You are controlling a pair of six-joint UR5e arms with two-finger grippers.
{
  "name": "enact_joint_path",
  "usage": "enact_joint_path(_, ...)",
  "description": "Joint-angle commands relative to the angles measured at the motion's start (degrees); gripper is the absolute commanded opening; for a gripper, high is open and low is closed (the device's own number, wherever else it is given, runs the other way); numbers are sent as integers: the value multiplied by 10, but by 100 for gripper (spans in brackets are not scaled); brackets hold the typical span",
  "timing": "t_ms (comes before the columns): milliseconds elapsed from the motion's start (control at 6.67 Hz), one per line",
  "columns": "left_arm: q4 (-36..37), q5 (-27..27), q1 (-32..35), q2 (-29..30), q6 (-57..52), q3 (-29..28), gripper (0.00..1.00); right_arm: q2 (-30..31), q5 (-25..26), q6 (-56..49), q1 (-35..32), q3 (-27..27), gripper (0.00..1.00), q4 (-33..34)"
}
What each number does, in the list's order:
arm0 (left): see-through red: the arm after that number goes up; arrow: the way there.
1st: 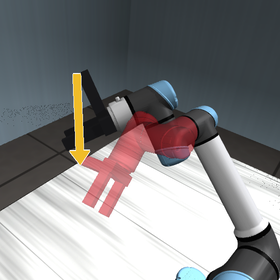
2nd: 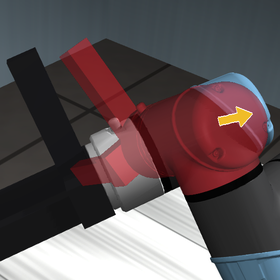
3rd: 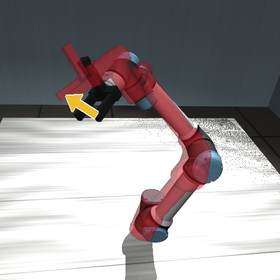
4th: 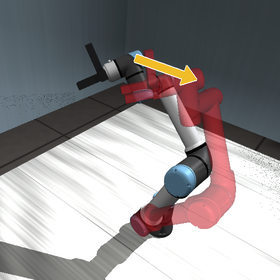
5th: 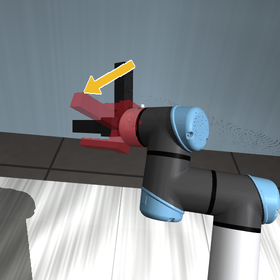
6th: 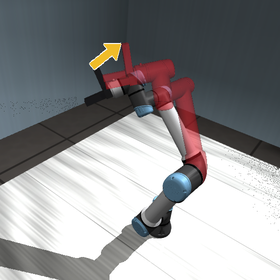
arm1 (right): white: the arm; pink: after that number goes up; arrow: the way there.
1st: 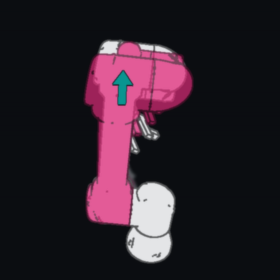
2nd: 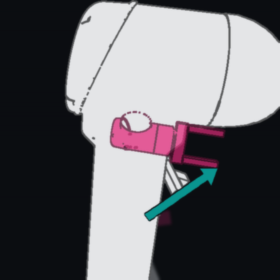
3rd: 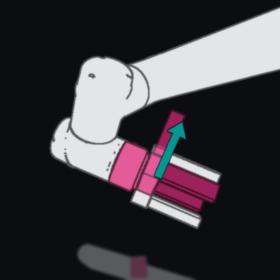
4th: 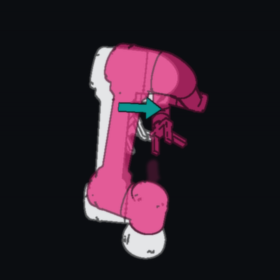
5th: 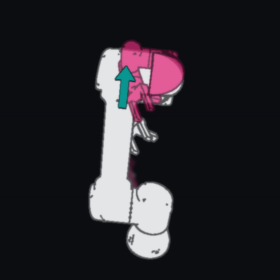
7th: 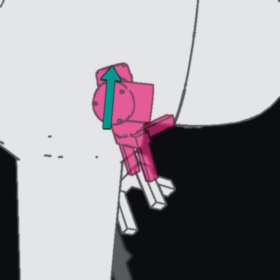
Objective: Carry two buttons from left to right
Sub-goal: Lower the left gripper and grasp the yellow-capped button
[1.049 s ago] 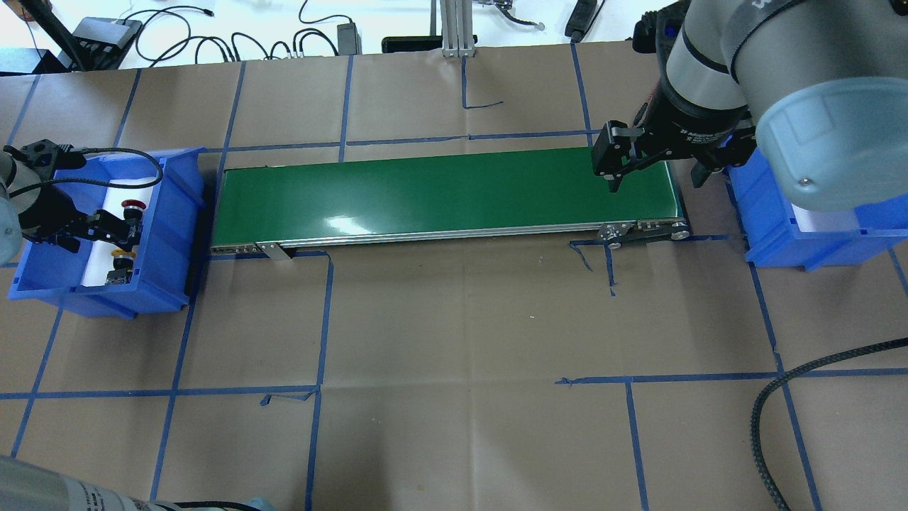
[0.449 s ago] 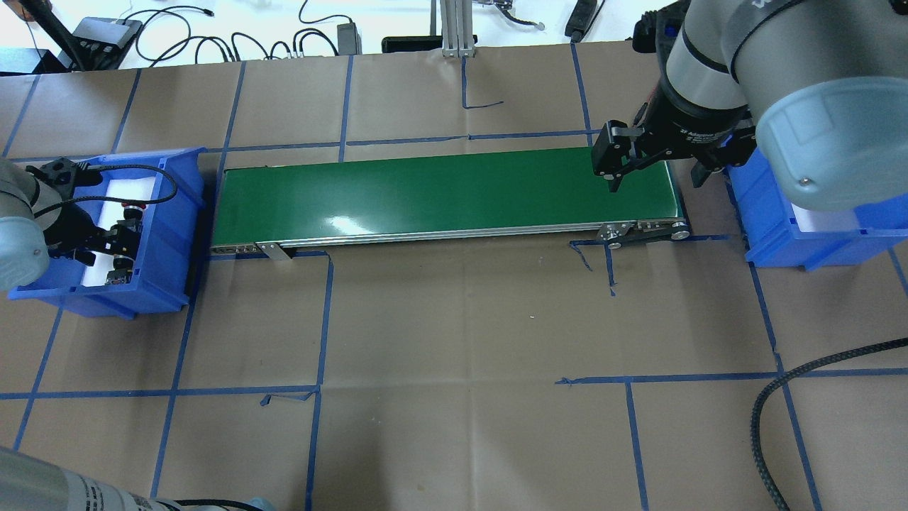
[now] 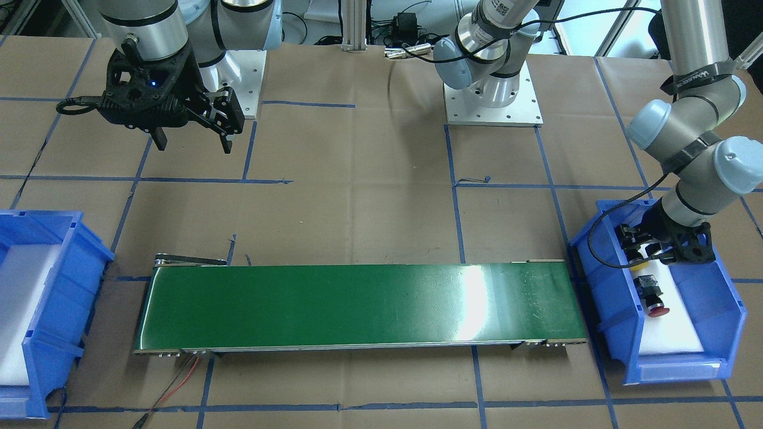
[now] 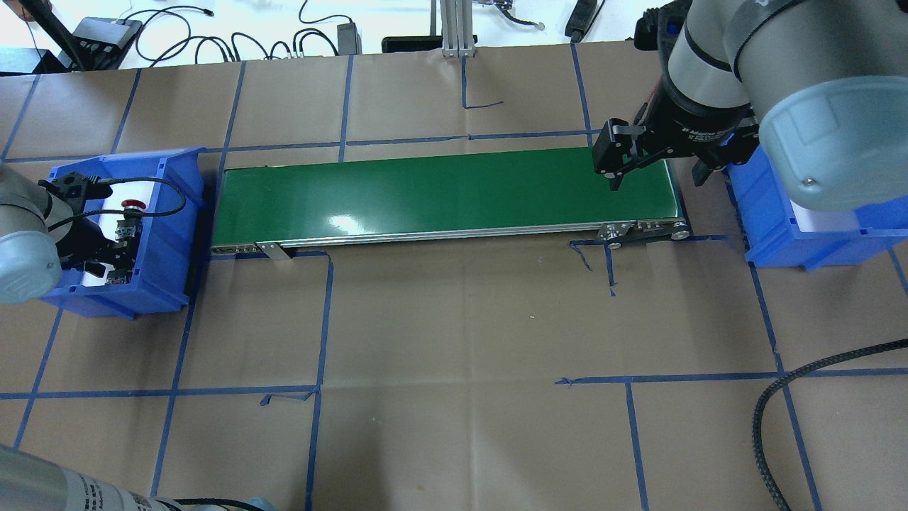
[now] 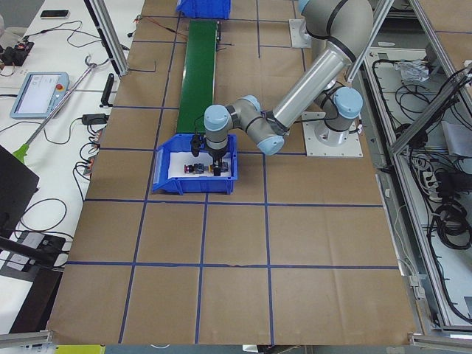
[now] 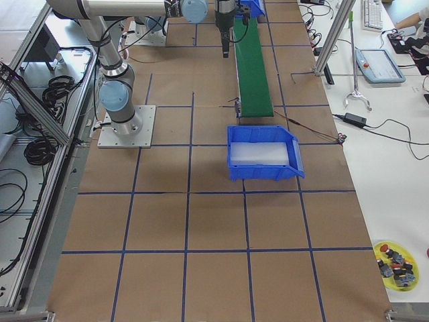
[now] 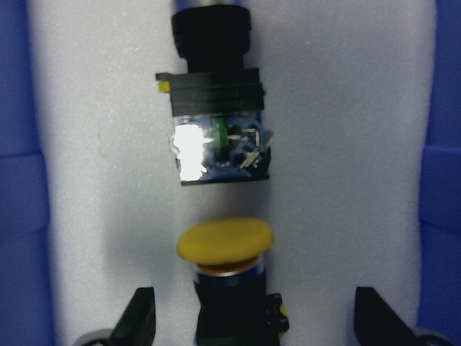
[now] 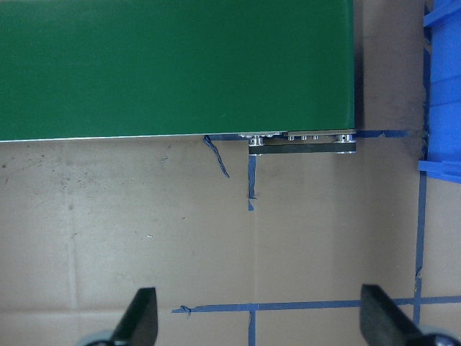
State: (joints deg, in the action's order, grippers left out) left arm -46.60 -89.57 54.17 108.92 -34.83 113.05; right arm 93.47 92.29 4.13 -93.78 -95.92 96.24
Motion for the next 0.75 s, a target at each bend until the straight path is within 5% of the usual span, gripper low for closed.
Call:
enact_joint_path(0,0,2,-2,-2,1,-2,57,-2,0,0,0,-1,100,0)
enact_joint_path(150,-2,1,-2,-4,0,-6,39,-2,0,0,0,-1,100,0)
enact_joint_path(599,-6,0,-2,-12,0,-10,12,-3,0,0,0,-1,100,0)
